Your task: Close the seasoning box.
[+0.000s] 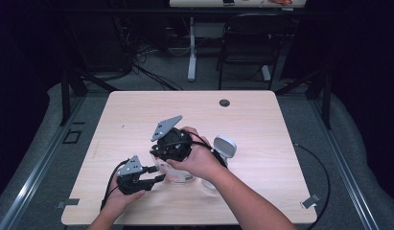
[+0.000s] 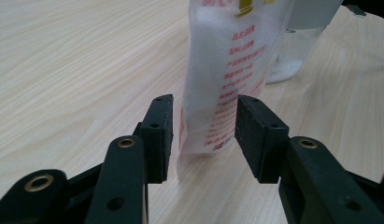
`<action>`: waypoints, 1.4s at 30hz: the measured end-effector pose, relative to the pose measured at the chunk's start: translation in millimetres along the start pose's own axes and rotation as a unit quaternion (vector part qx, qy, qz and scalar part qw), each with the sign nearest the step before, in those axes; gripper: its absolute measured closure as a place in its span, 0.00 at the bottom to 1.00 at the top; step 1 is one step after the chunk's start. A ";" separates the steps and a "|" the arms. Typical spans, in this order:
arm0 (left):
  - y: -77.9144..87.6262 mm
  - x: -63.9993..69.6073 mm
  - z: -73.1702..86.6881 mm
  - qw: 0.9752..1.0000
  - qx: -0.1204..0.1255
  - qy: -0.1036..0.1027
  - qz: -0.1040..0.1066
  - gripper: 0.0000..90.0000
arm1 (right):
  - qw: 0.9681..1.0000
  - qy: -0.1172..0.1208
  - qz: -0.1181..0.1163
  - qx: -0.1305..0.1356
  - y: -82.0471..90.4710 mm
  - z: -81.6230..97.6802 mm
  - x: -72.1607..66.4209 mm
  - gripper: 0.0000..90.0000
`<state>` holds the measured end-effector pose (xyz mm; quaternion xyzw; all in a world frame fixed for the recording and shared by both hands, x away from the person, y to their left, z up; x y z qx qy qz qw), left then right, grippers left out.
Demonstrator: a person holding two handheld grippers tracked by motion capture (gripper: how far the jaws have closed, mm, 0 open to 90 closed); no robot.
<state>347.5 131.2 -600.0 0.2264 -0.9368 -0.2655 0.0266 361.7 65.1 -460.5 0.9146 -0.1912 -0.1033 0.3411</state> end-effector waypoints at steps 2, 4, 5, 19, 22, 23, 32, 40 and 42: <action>0.0 0.0 0.1 1.000 -0.001 0.000 -0.001 0.63 | 1.000 -0.002 0.000 -0.002 -0.2 -0.5 0.8 0.94; 0.3 -0.5 0.0 1.000 0.000 0.000 -0.003 0.63 | 1.000 -0.003 -0.005 -0.002 -0.1 -0.6 1.2 0.96; 0.4 -0.6 -0.1 1.000 0.001 0.001 -0.003 0.63 | 1.000 -0.004 -0.006 -0.001 0.0 -0.6 1.2 0.97; 0.5 0.6 -0.7 1.000 0.003 -0.002 0.000 0.62 | 1.000 0.010 -0.006 -0.017 9.3 1.8 2.6 1.00; 0.7 1.5 -1.3 1.000 0.002 -0.002 0.001 0.61 | 1.000 0.013 -0.008 -0.019 12.7 3.0 2.9 1.00; 0.6 1.7 -1.8 1.000 0.003 -0.003 0.002 0.60 | 1.000 0.013 -0.008 -0.017 13.7 3.3 3.1 1.00; -2.2 4.9 0.9 1.000 -0.007 -0.012 0.011 0.58 | 1.000 0.011 -0.012 -0.003 23.7 6.2 4.3 1.00; -4.0 5.0 6.6 0.999 -0.022 -0.018 0.019 0.66 | 1.000 0.017 -0.014 0.002 28.2 8.2 4.0 1.00; -2.6 4.2 6.9 0.999 -0.023 -0.020 0.020 0.71 | 1.000 0.014 -0.015 0.004 29.1 9.0 4.7 1.00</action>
Point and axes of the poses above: each handheld gripper's, and its own axes: y roughly backward along the jaws, z roughly out of its underside, x roughly to its right, the point moved 9 cm from there along -y, roughly forward along the jaws, and after that the axes turned 11 degrees about -y, right-handed, at the moved point
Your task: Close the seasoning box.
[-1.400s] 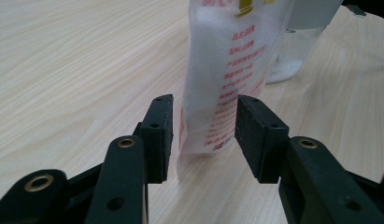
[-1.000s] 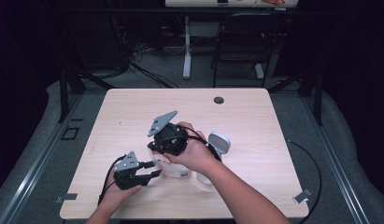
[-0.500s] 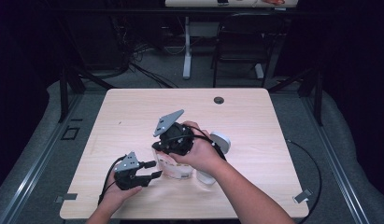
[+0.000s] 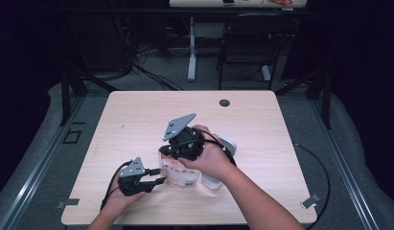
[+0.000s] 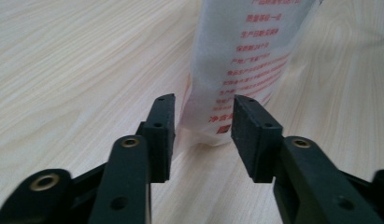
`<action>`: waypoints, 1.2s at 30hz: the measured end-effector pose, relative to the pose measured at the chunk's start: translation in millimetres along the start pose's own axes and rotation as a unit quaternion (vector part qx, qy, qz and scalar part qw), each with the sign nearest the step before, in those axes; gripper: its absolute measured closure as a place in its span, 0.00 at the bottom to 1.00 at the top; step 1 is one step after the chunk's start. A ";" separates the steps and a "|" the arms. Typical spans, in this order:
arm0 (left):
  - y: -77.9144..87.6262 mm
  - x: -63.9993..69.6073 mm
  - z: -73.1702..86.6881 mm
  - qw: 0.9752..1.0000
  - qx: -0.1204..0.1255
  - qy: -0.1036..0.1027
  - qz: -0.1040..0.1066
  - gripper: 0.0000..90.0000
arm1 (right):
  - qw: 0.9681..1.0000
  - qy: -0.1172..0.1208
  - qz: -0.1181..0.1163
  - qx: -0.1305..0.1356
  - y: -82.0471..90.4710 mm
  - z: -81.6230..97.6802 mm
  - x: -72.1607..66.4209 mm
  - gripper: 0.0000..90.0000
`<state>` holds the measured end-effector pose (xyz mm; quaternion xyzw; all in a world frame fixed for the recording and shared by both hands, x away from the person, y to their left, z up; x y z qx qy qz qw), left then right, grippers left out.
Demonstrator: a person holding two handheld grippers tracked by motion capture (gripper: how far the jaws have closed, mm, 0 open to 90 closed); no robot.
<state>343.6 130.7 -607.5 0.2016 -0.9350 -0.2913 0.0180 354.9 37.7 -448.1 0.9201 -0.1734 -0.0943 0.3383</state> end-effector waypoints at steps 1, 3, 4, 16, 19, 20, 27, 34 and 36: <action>0.6 -0.3 0.2 1.000 0.000 -0.001 0.001 0.73 | 1.000 0.001 0.000 0.002 0.4 0.2 0.5 1.00; 1.4 -1.1 0.0 1.000 0.003 0.002 0.001 0.80 | 1.000 0.000 0.001 0.002 1.4 0.8 1.0 1.00; 2.6 -2.0 0.4 1.000 0.002 0.001 0.000 0.84 | 1.000 0.001 0.001 0.001 1.9 1.4 1.2 1.00; 7.7 -2.6 -2.1 1.000 -0.011 -0.010 -0.004 1.00 | 1.000 0.003 0.001 0.004 3.2 2.8 -0.3 1.00; 10.8 -4.1 -3.4 1.000 -0.009 -0.012 -0.004 1.00 | 1.000 0.002 0.001 0.009 5.1 2.7 0.4 1.00; 11.9 -4.1 -3.9 1.000 -0.007 -0.010 -0.003 1.00 | 1.000 0.000 0.001 0.010 5.7 2.5 0.7 1.00; 24.9 -9.0 -15.2 0.999 0.026 0.003 -0.018 1.00 | 1.000 0.000 0.005 0.014 8.2 3.6 2.1 1.00; 29.4 -11.2 -9.2 1.000 0.016 0.001 -0.016 1.00 | 1.000 0.002 0.003 0.012 8.2 3.7 0.8 1.00; 27.4 -10.5 -6.8 1.000 0.013 0.006 -0.011 1.00 | 1.000 0.002 0.003 0.012 9.1 3.7 -0.1 1.00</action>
Point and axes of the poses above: each handheld gripper's, and its own axes: y roughly backward along the jaws, z roughly out of its underside, x roughly to its right, the point moved 9 cm from there along -y, roughly forward along the jaws, and after that the axes turned 11 degrees about -y, right-handed, at the moved point
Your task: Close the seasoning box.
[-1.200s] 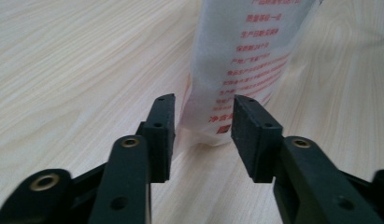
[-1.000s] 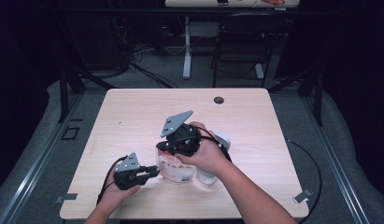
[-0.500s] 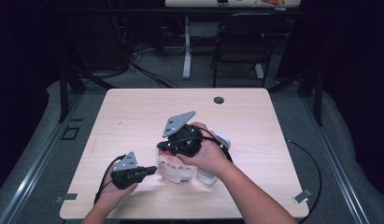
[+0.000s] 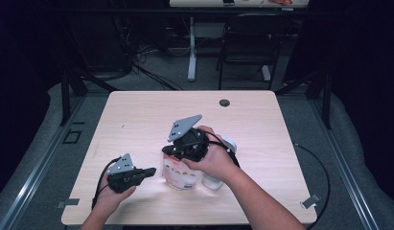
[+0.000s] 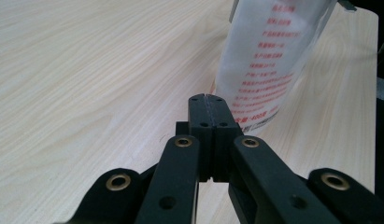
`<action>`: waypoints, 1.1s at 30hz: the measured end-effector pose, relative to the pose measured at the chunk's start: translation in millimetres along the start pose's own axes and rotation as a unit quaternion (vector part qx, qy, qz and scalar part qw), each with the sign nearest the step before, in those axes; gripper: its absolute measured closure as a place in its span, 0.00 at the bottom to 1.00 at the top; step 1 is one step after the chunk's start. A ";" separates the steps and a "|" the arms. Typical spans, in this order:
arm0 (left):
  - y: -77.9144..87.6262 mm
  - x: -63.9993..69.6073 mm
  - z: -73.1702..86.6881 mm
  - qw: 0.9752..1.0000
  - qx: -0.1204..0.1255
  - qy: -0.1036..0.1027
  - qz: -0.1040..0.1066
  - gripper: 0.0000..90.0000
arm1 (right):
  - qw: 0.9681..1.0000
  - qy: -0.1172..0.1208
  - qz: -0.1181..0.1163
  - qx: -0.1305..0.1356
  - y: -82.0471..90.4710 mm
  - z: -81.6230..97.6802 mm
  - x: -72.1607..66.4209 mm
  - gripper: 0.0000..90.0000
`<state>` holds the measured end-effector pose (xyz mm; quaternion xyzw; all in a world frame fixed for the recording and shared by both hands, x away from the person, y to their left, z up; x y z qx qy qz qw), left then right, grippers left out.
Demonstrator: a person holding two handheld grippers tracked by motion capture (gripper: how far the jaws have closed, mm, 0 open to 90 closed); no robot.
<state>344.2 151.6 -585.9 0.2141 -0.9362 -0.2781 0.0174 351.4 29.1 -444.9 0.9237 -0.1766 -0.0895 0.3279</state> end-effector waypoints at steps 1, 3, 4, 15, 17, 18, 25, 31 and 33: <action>-0.5 0.5 1.7 1.000 -0.004 -0.004 0.002 1.00 | 1.000 0.001 0.000 0.001 0.5 -0.2 -0.1 1.00; -2.5 0.5 4.1 1.000 -0.008 -0.006 0.001 1.00 | 1.000 0.003 -0.004 -0.001 1.5 0.4 -1.1 1.00; -3.7 1.4 4.9 1.000 -0.009 -0.002 0.005 0.95 | 1.000 0.004 -0.005 0.000 1.5 0.5 -1.7 1.00; -17.3 9.4 9.9 0.999 -0.001 -0.002 0.035 0.54 | 1.000 0.012 -0.005 -0.004 5.9 1.9 -4.0 1.00; -22.4 11.5 11.1 0.999 -0.002 -0.001 0.039 0.48 | 1.000 0.016 -0.006 -0.003 6.3 1.8 -4.8 1.00; -24.7 12.6 12.3 0.999 -0.007 -0.002 0.043 0.46 | 1.000 0.016 -0.006 -0.002 6.4 1.8 -5.4 1.00; -38.1 17.6 17.1 0.998 -0.017 -0.005 0.064 0.42 | 1.000 0.019 -0.011 0.003 7.9 1.0 -8.3 1.00; -46.7 22.7 17.3 0.996 -0.019 -0.009 0.084 0.40 | 1.000 0.022 -0.017 0.007 10.7 -0.7 -10.5 1.00; -48.0 23.8 16.5 0.996 -0.018 -0.013 0.088 0.40 | 0.999 0.024 -0.019 0.009 11.5 -1.9 -11.6 1.00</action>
Point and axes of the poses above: each handheld gripper's, and its own axes: y roughly backward along the jaws, z roughly out of its underside, x roughly to its right, the point moved 9 cm from there along -y, roughly forward along the jaws, and after that the axes turned 11 degrees about -y, right-handed, at the moved point
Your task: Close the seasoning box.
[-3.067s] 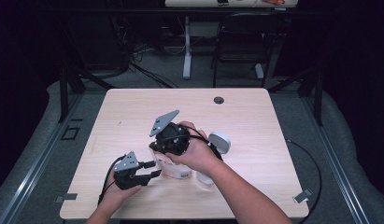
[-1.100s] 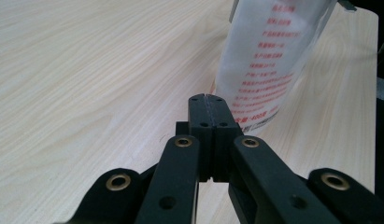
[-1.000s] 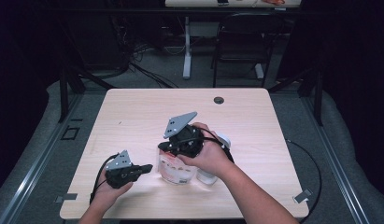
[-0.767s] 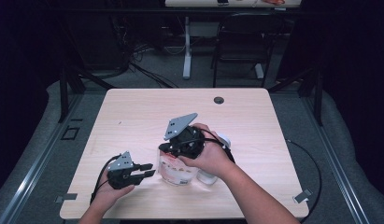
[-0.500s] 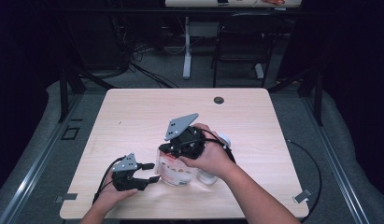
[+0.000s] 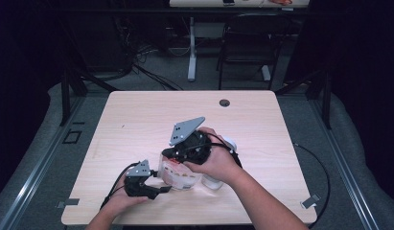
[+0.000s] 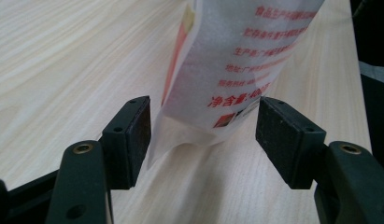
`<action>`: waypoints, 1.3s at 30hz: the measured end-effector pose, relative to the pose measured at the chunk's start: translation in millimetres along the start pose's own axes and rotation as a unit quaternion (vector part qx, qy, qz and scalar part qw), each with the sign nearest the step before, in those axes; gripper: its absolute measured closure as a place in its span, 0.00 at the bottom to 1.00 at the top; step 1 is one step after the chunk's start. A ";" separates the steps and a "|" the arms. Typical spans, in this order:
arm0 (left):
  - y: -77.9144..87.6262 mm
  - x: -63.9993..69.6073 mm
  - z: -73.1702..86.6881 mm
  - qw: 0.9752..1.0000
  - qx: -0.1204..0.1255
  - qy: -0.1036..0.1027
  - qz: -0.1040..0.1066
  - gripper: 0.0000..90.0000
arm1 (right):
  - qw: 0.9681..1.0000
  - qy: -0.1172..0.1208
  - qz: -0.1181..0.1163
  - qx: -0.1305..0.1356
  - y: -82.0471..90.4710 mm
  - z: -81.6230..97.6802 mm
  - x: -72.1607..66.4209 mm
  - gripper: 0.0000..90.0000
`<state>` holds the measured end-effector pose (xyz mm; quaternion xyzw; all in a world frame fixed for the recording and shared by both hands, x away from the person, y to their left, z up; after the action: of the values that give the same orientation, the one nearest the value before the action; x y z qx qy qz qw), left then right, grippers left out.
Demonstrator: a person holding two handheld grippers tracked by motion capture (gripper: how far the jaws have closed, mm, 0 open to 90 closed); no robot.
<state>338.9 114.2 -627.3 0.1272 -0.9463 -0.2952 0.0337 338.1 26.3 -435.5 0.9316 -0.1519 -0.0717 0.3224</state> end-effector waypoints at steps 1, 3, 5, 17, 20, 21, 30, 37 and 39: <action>-0.6 0.7 -0.8 1.000 0.002 0.000 0.001 0.40 | 1.000 0.001 -0.001 0.000 0.3 -0.3 -0.4 1.00; -1.6 1.5 -2.7 1.000 0.008 -0.002 0.004 0.41 | 1.000 0.003 -0.001 0.001 1.0 -0.9 -1.2 1.00; -2.1 2.1 -4.0 1.000 0.011 -0.006 0.007 0.41 | 1.000 0.005 -0.004 0.000 1.9 -1.4 -2.5 1.00; -4.5 10.3 -12.2 0.999 0.021 -0.022 0.019 0.46 | 1.000 0.006 0.001 0.012 7.3 -6.7 -1.6 1.00; -7.3 11.3 -13.6 0.999 0.022 -0.022 0.021 0.46 | 1.000 0.010 -0.003 0.011 7.9 -6.8 -3.3 1.00; -8.3 10.5 -14.4 0.999 0.026 -0.021 0.020 0.44 | 1.000 0.015 -0.006 0.007 7.7 -6.5 -6.0 1.00; -12.6 9.2 -16.9 0.999 0.039 -0.012 0.030 0.37 | 0.999 0.027 -0.014 0.009 5.5 -10.3 -14.0 1.00; -12.5 12.2 -16.5 0.999 0.030 -0.013 0.034 0.42 | 1.000 0.026 -0.009 0.013 5.8 -12.0 -12.5 1.00; -12.0 11.9 -15.1 0.999 0.021 -0.019 0.031 0.45 | 1.000 0.025 -0.011 0.013 6.0 -11.2 -11.7 1.00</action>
<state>332.1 93.2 -621.8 0.0931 -0.9562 -0.2765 0.0222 328.3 32.2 -422.6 0.9387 -0.1342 -0.0503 0.3134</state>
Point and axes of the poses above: each handheld gripper's, and its own axes: y roughly backward along the jaws, z roughly out of its underside, x roughly to its right, the point moved 9 cm from there along -y, roughly forward along the jaws, and after that the axes turned 11 degrees about -y, right-handed, at the moved point
